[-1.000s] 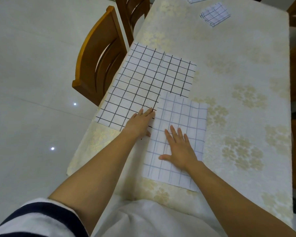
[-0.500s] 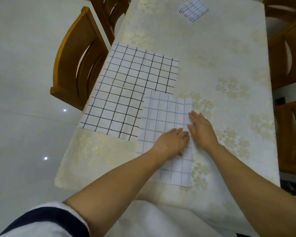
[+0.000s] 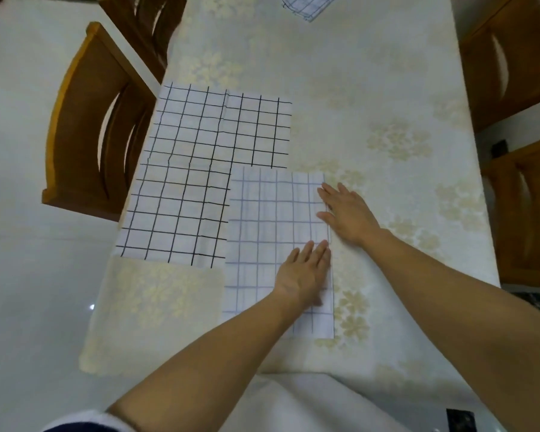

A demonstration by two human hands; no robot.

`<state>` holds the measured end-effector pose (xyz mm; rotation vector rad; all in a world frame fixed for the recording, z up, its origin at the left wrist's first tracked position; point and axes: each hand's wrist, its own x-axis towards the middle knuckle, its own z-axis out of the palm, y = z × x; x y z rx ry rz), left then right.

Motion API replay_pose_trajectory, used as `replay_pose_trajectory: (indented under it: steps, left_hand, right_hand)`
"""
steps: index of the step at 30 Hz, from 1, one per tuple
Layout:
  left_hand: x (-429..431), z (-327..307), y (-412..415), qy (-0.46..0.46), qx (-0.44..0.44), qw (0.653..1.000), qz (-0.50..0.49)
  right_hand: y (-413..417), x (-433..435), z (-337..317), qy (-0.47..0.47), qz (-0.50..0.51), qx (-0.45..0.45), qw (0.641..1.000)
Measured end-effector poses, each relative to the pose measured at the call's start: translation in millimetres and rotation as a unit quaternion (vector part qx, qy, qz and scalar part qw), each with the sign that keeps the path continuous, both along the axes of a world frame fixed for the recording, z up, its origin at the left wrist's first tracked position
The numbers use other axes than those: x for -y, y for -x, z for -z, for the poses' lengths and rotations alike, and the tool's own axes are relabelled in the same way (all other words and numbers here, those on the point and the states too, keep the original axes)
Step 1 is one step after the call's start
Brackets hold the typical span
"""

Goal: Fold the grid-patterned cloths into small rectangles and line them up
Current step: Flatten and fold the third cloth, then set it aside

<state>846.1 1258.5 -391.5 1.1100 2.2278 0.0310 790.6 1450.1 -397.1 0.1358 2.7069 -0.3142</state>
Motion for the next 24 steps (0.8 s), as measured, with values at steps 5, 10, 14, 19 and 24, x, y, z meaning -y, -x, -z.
replay_pose_trajectory:
  steps: [5, 10, 14, 19, 24]
  left_hand:
    - [-2, 3, -3, 0.023, -0.010, 0.999, 0.024]
    - [-5, 4, -11, 0.072, -0.045, 0.995, 0.046]
    - [-3, 4, -10, 0.075, -0.046, 0.995, 0.053]
    - [-4, -12, 14, -0.081, -0.048, 0.995, -0.031]
    - [-18, -18, 39, -0.082, -0.156, 0.977, 0.123]
  right_hand:
    - [17, -10, -3, -0.037, 0.016, 0.029, 0.999]
    - [19, -15, 1, -0.028, 0.010, 0.033, 0.999]
    - [17, -7, -2, 0.037, 0.123, 0.028, 0.991]
    - [-60, 30, -14, 0.115, 0.388, -0.172, 0.898]
    - [-141, 88, -6, 0.139, 0.396, -0.012, 0.908]
